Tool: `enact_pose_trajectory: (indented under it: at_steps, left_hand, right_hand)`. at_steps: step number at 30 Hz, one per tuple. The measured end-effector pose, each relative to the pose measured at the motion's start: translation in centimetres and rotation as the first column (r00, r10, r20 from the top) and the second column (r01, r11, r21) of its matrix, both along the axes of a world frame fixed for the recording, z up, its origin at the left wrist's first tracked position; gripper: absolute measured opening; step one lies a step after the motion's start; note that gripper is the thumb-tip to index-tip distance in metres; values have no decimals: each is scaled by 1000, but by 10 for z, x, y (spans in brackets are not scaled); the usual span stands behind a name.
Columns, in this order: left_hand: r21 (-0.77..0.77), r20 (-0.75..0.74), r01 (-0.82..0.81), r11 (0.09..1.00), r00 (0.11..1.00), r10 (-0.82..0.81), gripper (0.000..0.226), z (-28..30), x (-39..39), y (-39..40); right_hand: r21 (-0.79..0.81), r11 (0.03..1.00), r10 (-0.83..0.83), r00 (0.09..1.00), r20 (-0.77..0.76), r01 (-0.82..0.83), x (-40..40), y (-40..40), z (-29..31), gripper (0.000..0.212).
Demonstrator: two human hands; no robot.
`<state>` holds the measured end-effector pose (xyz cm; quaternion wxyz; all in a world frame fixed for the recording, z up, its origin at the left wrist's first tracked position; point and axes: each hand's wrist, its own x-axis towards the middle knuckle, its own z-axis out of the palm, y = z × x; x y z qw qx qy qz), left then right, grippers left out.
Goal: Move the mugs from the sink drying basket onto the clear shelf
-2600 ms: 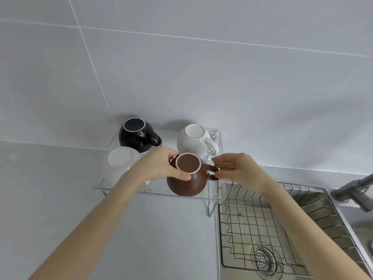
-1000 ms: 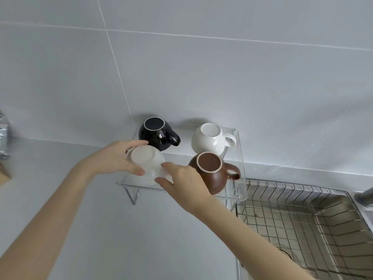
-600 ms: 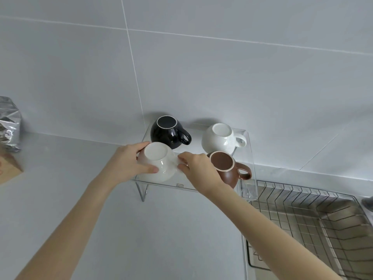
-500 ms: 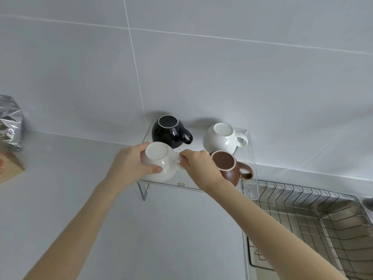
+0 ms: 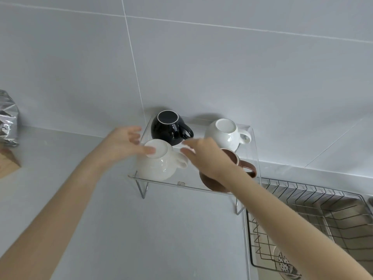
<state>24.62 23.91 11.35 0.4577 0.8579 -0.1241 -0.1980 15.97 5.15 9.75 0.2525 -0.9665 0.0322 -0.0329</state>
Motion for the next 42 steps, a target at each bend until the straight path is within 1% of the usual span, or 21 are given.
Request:
enact_pose_trajectory:
  at_steps: [2, 3, 4, 6, 8, 9, 11, 12, 14, 17, 21, 22, 27, 30, 33, 35, 36, 37, 39, 40, 42]
  left_hand:
    - [-79, 6, -26, 997, 1000, 27, 77, 8, 24, -4]
    - [-101, 26, -5, 995, 1000, 8, 75, 10, 35, -9]
    - [-106, 40, 37, 994, 999, -33, 75, 11, 42, -15]
    - [-50, 69, 146, 988, 987, -142, 79, 5, 54, -31]
    - [-4, 68, 229, 973, 971, -228, 77, -1, 61, -44]
    - [-9, 59, 262, 965, 964, -261, 70, -5, 65, -49]
    - [-13, 62, 289, 957, 956, -287, 59, -12, 69, -51]
    - [-10, 77, 272, 962, 960, -271, 55, -15, 71, -50]
    - [16, 128, 223, 975, 966, -223, 57, -16, 68, -50]
    - [105, 246, 147, 984, 954, -169, 62, -16, 61, -55]
    - [153, 322, 35, 988, 943, -83, 50, -15, 54, -64]
    - [161, 327, 26, 987, 942, -79, 49, -15, 54, -65]
    - [177, 315, 41, 983, 944, -96, 50, -13, 55, -64]
    - [170, 310, 44, 985, 946, -96, 49, -12, 53, -64]
    - [158, 296, 33, 987, 952, -79, 50, -12, 52, -64]
    - [162, 283, 30, 986, 956, -76, 50, -11, 50, -65]
    - [181, 270, 33, 983, 959, -82, 50, -8, 48, -65]
    - [206, 259, 41, 978, 961, -95, 52, -8, 48, -66]
    - [254, 236, 49, 966, 966, -111, 65, -3, 45, -72]
    - [263, 221, 42, 964, 970, -102, 74, 4, 39, -76]
    - [229, 262, 41, 973, 960, -102, 83, 20, 28, -87]
  right_hand:
    - [39, 995, -97, 994, 47, 95, 19, -12, 6, 23]
    - [37, 990, -136, 990, 31, 135, 30, -18, 7, 22]
    - [28, 987, -160, 987, -5, 160, 39, -22, 7, 22]
    - [-15, 987, -161, 981, -107, 161, 55, -27, 3, 17]
    - [-49, 991, -133, 975, -178, 127, 66, -30, -6, 37]
    - [-59, 991, -126, 973, -194, 117, 71, -32, -11, 43]
    - [-49, 993, -117, 975, -191, 109, 76, -37, -17, 45]
    - [-31, 994, -112, 975, -191, 108, 79, -40, -18, 45]
    - [-37, 994, -108, 977, -185, 103, 83, -44, -19, 42]
    - [-90, 992, -104, 984, -146, 92, 91, -46, -22, 22]
    - [-201, 976, -106, 987, -117, 81, 101, -46, -27, 12]
    - [-217, 973, -108, 988, -113, 81, 102, -46, -27, 9]
    - [-275, 958, -112, 989, -101, 80, 104, -46, -31, 9]
    - [-270, 958, -131, 985, -116, 95, 103, -46, -29, 11]
    - [-236, 965, -147, 980, -134, 112, 102, -45, -30, 7]
    - [-182, 976, -150, 974, -170, 118, 96, -43, -23, 20]
    - [-113, 985, -150, 969, -198, 129, 91, -41, -16, 20]
    - [-48, 992, -122, 976, -182, 115, 87, -42, -13, 11]
    - [150, 977, -127, 979, -161, 152, 72, -44, 4, 44]
    - [250, 952, -148, 980, -133, 178, 61, -44, 16, 54]
    - [388, 906, -175, 984, -14, 167, 39, -49, 42, 54]
